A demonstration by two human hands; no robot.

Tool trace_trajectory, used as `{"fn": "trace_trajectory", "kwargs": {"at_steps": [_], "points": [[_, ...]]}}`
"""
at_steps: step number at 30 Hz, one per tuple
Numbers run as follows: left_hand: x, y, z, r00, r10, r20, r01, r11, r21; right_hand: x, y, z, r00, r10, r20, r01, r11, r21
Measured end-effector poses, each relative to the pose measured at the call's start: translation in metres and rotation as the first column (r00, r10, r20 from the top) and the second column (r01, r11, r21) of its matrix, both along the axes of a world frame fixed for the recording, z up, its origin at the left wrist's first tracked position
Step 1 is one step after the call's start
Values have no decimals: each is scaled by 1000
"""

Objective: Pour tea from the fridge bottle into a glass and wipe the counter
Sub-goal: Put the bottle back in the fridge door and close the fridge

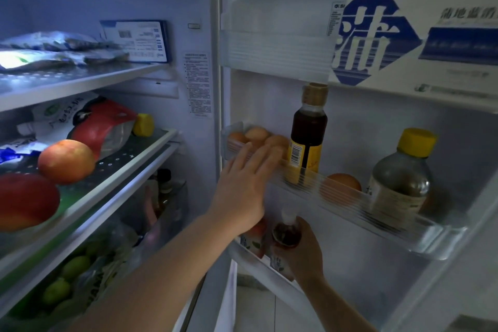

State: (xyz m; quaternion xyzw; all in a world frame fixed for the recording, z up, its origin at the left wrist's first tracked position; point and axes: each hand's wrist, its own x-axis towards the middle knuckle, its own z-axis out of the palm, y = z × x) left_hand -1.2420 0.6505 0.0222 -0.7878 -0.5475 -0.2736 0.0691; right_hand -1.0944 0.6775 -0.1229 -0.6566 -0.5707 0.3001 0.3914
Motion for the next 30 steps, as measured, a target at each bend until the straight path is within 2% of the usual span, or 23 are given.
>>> {"fn": "trace_trajectory", "kwargs": {"at_steps": [9, 13, 18, 22, 24, 27, 28, 30], "points": [[1, 0, -2, 1000, 12, 7, -12, 1000, -4, 2, 4, -6, 1000, 7, 11, -7, 1000, -4], [1, -1, -2, 1000, 22, -6, -22, 1000, -7, 5, 0, -4, 999, 37, -40, -38, 999, -22], [2, -2, -1, 1000, 20, -7, -20, 999, -37, 9, -22, 27, 994, 42, -97, -50, 995, -81], [3, -4, 2, 1000, 11, -9, -11, 998, -67, 16, -50, 53, 997, 68, -35, -71, 993, -90], [3, -5, 3, 1000, 9, -8, -9, 997, -80, 15, -69, 63, 988, 90, 124, -90, 996, -11], [3, -5, 4, 1000, 5, -6, -6, 996, -87, 7, -102, 82, 919, 131, 372, -220, 953, 208], [3, -6, 4, 1000, 0, 0, -1, 997, -82, 7, -110, 90, 890, 93, 447, -255, 914, 317], [3, -7, 5, 1000, -8, 7, 8, 998, -69, 8, -124, 111, 818, -85, 570, -303, 777, 551]]}}
